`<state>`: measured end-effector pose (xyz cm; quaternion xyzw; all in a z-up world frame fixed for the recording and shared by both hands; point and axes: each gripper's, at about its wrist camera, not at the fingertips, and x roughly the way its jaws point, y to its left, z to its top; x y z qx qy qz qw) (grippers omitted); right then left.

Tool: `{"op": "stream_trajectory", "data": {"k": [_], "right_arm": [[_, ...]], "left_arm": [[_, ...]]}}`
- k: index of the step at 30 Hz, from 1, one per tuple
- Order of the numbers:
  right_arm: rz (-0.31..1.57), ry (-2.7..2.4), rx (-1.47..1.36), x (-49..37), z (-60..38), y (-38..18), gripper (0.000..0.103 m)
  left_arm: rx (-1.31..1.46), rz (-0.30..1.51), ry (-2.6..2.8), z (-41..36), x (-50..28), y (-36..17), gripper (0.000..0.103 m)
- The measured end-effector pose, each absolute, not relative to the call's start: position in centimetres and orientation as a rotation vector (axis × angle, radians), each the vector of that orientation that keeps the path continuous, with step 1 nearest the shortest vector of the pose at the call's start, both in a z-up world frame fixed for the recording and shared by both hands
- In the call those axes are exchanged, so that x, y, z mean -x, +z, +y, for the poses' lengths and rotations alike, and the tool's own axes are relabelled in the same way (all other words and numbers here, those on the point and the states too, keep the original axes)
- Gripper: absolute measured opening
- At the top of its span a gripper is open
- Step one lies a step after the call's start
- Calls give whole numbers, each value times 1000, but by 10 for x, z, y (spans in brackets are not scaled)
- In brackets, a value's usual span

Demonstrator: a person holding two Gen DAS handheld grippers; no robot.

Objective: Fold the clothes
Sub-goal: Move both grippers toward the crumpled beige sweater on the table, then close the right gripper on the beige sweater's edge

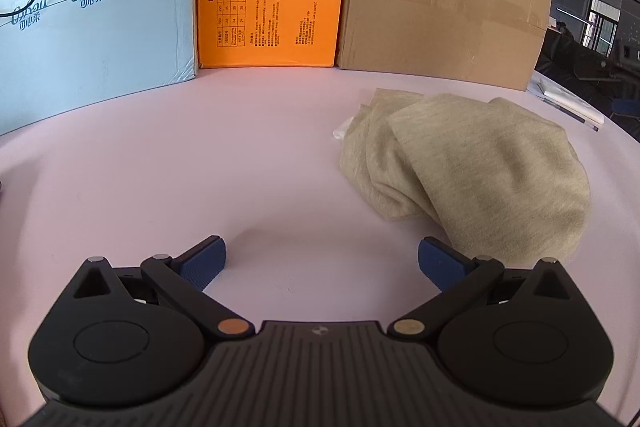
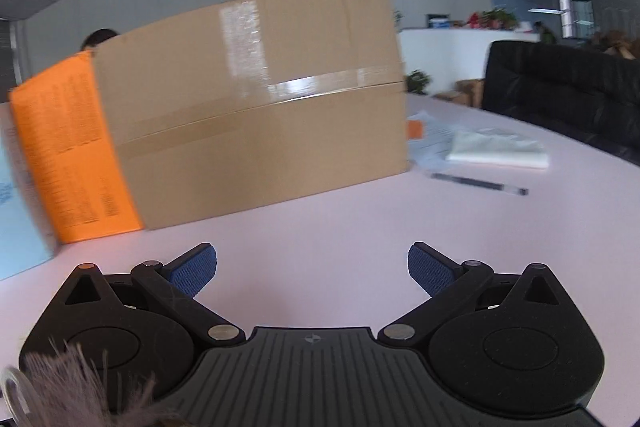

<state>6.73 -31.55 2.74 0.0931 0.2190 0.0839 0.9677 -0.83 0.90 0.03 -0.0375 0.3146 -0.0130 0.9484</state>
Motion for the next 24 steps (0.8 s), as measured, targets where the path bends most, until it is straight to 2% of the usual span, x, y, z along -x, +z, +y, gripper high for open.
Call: {"op": "stream_trajectory", "data": {"k": [5, 9, 13, 24], "right_arm": [[612, 422, 47, -87, -240, 69, 103], [616, 539, 288, -95, -168, 86, 103], [565, 574, 359, -104, -127, 61, 103], [685, 454, 248, -162, -106, -2, 103]], "left_arm": [[76, 616, 63, 8, 13, 2, 103], [76, 586, 230, 18, 15, 4, 103], [108, 610, 293, 30, 11, 3, 103], [109, 676, 300, 31, 3, -3, 103]]}}
